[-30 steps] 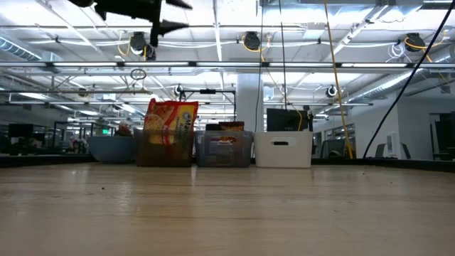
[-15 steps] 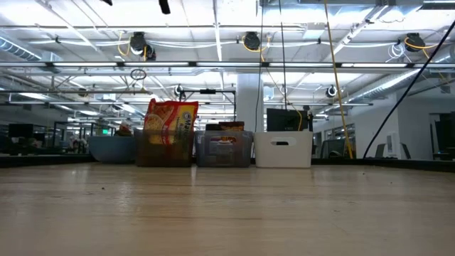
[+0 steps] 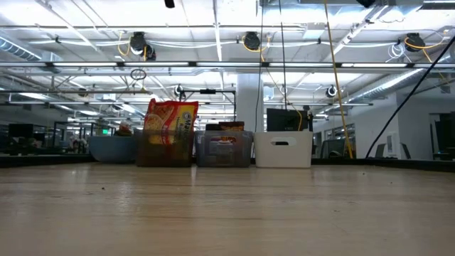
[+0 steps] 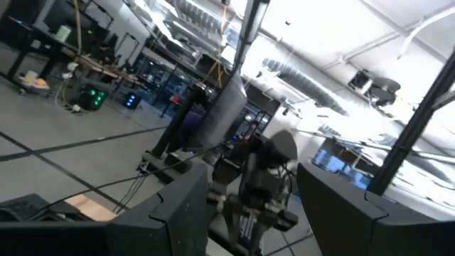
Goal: Pick & Place Food Item
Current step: Put the green seasoning bottle into the right black bin
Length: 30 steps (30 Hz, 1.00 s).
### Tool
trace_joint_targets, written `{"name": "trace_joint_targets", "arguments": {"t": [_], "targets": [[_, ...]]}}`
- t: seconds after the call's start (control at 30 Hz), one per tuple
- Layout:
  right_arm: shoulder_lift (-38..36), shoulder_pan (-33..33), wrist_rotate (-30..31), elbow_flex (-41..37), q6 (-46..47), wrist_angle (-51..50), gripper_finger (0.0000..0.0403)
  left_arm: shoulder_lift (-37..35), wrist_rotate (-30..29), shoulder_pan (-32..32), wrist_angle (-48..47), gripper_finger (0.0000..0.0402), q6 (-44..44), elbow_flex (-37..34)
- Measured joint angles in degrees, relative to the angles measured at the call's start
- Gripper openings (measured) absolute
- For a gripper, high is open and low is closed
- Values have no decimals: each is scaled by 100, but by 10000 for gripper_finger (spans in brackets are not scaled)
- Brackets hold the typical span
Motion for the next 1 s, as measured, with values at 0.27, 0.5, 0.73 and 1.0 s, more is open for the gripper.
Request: {"name": "trace_joint_targets", "arguments": {"t": [0.27, 0.5, 0.73, 1.0], "targets": [[-73, 235, -1468, 0, 479, -1670, 206, 24, -1134, -783, -1, 227, 64, 0], [-129, 782, -1824, -32, -53, -2836, 269, 218, -2572, -1809, -2, 227, 248, 0], [-772, 1565, -1036, -959, 308, -2555, 269, 743, -3667, -2739, 641, 227, 427, 0], [-1674, 2037, -538, -2452, 1596, -1273, 261, 1128, -4060, -3075, 1045, 227, 373, 0]]}}
